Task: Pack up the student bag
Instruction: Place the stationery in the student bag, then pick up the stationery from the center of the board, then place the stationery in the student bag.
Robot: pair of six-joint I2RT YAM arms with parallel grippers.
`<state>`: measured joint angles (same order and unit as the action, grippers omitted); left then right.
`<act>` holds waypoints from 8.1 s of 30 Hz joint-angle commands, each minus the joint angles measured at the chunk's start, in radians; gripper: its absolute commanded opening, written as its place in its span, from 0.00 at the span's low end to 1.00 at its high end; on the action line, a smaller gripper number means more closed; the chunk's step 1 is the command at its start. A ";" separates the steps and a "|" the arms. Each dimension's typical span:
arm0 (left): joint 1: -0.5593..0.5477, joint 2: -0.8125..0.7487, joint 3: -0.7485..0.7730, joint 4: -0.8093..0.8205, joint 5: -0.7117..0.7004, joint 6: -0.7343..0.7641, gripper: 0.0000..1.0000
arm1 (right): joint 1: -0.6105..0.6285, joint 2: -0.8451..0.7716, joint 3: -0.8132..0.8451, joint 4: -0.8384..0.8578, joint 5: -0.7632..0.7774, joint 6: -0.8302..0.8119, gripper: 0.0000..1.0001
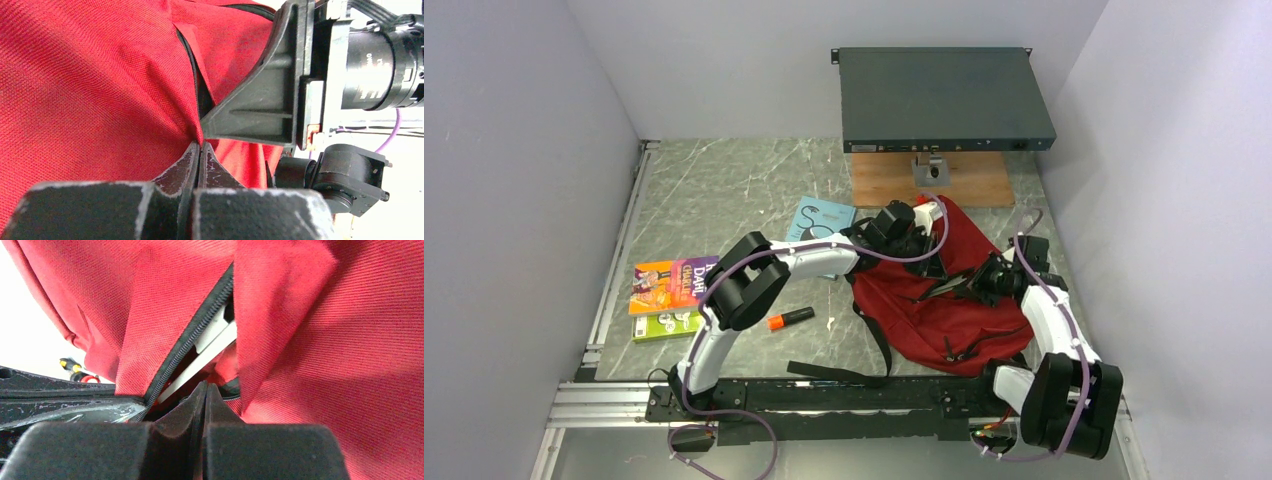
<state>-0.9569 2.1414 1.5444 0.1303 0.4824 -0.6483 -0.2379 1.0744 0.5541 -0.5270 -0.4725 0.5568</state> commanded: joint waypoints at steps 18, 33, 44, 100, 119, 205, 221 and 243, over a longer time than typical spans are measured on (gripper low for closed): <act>-0.005 0.007 0.077 -0.017 0.074 -0.079 0.00 | 0.161 -0.054 -0.129 0.641 0.254 0.036 0.11; 0.023 -0.216 0.003 -0.187 0.051 0.011 0.60 | 0.219 -0.315 0.063 -0.008 0.334 -0.028 0.34; 0.060 -0.861 -0.484 -0.385 -0.259 0.162 0.76 | 0.811 -0.193 0.254 0.105 0.513 -0.187 0.59; 0.069 -1.729 -0.702 -0.951 -1.036 0.066 1.00 | 1.365 0.695 0.264 0.894 0.488 -0.710 0.21; 0.069 -1.589 -0.773 -0.739 -0.928 0.010 1.00 | 1.316 0.101 0.350 -0.049 0.966 0.095 0.00; 0.040 -1.147 -0.859 -0.241 -0.325 -0.143 0.91 | 0.363 -0.304 -0.204 0.325 0.396 0.163 0.46; 0.024 -1.077 -0.838 -0.203 -0.290 -0.137 0.90 | 0.322 -0.143 -0.260 0.522 0.346 0.117 0.28; 0.011 -0.350 -0.619 0.321 -0.004 -0.273 0.57 | 0.158 -0.096 -0.303 0.832 0.135 0.192 0.00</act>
<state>-0.9329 1.6814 0.8761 0.2405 0.3794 -0.8459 -0.0345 1.0023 0.2577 0.1440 -0.2573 0.7059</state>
